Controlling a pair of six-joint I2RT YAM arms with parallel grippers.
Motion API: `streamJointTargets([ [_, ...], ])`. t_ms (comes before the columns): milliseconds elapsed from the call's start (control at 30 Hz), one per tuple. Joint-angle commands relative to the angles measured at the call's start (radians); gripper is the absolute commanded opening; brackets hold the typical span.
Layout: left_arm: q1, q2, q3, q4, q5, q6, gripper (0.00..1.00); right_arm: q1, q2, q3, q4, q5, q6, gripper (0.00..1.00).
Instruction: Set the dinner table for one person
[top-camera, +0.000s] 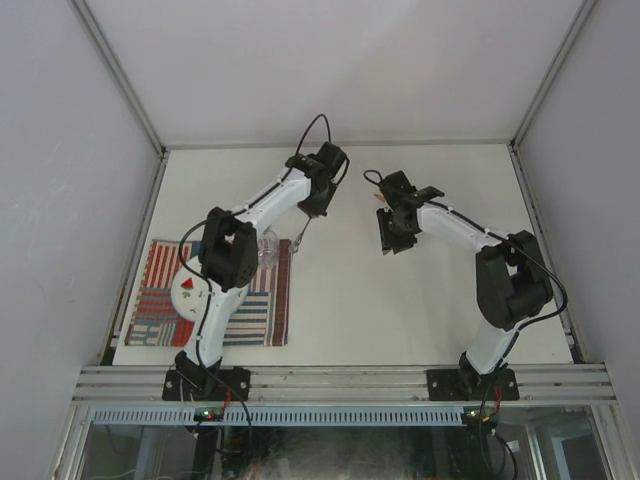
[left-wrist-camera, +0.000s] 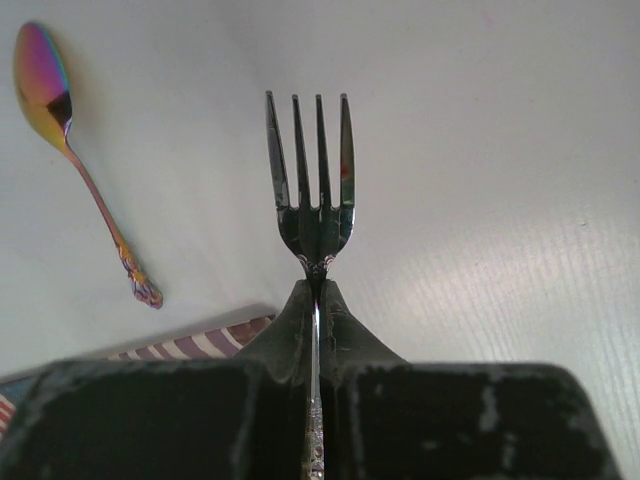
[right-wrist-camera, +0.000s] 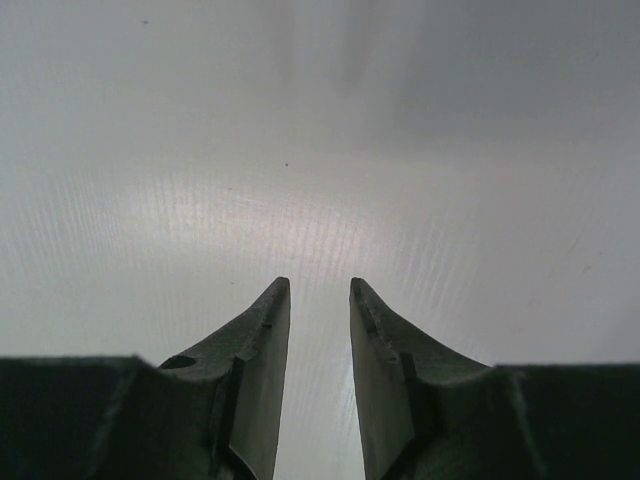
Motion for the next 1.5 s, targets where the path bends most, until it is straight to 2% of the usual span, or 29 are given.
streamJointTargets([
  [0, 0.032, -0.084, 0.009, -0.022, -0.05, -0.049, 0.0, -0.001, 0.012, 0.051, 0.014, -0.014, -0.033, 0.3],
  [133, 0.061, -0.136, -0.046, 0.008, -0.044, -0.065, 0.0, 0.0, 0.029, 0.071, 0.008, -0.022, -0.044, 0.3],
  [533, 0.078, -0.165, -0.019, -0.006, -0.109, -0.08, 0.0, 0.0, 0.048, 0.098, -0.002, -0.026, -0.06, 0.29],
  [833, 0.099, -0.17, 0.066, -0.023, -0.117, -0.094, 0.0, -0.015, 0.051, 0.098, -0.003, -0.031, -0.069, 0.29],
  [1033, 0.099, -0.135, 0.146, -0.05, -0.072, -0.114, 0.0, -0.018, 0.066, 0.112, -0.004, -0.04, -0.072, 0.28],
  [1400, 0.099, -0.172, 0.144, -0.053, -0.106, -0.107, 0.0, -0.025, 0.073, 0.119, -0.007, -0.044, -0.081, 0.27],
  [1467, 0.129, -0.188, 0.131, -0.055, -0.118, -0.104, 0.0, -0.024, 0.074, 0.127, -0.008, -0.047, -0.081, 0.28],
])
